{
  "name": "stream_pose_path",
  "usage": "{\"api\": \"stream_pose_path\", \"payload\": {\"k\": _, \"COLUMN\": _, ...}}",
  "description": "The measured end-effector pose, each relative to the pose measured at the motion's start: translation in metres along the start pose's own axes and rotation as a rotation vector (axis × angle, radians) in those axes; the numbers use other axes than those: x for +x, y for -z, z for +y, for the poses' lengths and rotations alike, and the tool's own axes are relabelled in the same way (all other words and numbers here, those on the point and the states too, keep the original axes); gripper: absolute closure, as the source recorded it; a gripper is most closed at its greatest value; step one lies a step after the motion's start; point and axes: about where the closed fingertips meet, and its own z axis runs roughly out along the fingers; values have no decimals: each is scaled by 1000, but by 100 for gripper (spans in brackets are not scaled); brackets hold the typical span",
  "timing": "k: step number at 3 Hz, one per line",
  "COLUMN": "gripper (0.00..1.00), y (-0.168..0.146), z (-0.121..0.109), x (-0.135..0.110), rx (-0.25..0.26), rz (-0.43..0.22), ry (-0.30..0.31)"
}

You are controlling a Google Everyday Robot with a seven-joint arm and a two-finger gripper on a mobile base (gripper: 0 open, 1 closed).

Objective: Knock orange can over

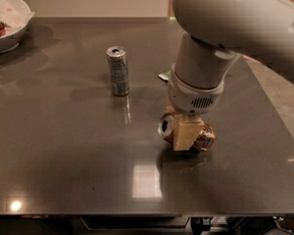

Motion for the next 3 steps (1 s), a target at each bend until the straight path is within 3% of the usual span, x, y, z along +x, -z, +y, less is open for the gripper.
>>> {"api": "stream_pose_path", "payload": {"k": 3, "gripper": 36, "y": -20, "z": 2, "x": -15, "rx": -33, "rz": 6, "ry": 23}}
